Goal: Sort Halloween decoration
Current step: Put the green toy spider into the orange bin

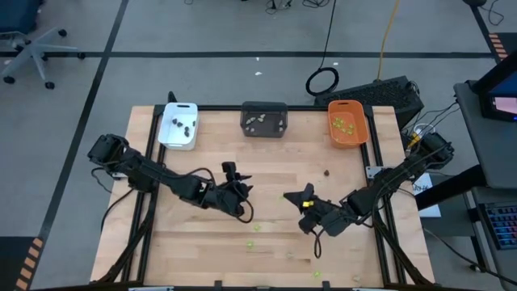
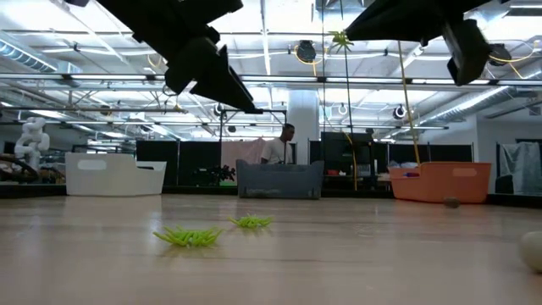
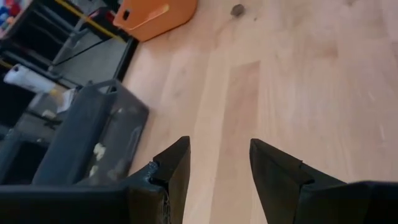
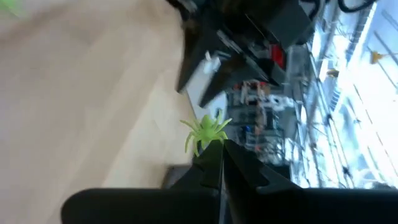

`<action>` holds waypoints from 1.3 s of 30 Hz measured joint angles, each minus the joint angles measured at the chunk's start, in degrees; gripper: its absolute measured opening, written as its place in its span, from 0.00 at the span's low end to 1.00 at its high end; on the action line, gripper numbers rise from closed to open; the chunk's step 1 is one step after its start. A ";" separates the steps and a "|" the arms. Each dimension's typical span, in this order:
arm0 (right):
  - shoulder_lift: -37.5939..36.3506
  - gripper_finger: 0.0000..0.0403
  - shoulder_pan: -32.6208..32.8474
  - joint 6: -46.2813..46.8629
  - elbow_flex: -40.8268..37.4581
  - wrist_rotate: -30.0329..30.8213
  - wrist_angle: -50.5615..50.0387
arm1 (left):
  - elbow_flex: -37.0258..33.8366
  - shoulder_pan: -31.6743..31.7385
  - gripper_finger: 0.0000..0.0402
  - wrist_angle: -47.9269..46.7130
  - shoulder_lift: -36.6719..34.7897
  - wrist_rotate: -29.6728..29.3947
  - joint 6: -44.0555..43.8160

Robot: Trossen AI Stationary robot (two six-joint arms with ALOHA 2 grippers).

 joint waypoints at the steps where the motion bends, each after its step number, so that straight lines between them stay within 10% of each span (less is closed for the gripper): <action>1: 0.00 0.00 0.00 -0.21 0.00 1.07 0.01 | 0.00 0.23 0.40 0.32 0.00 0.84 0.35; 11: 0.00 0.00 0.00 4.33 0.00 2.02 0.44 | 0.00 1.27 0.40 0.28 0.00 2.16 0.65; 39: -0.02 0.00 0.02 73.60 0.00 -7.31 1.26 | 0.00 -3.48 0.40 0.21 0.00 9.72 -7.59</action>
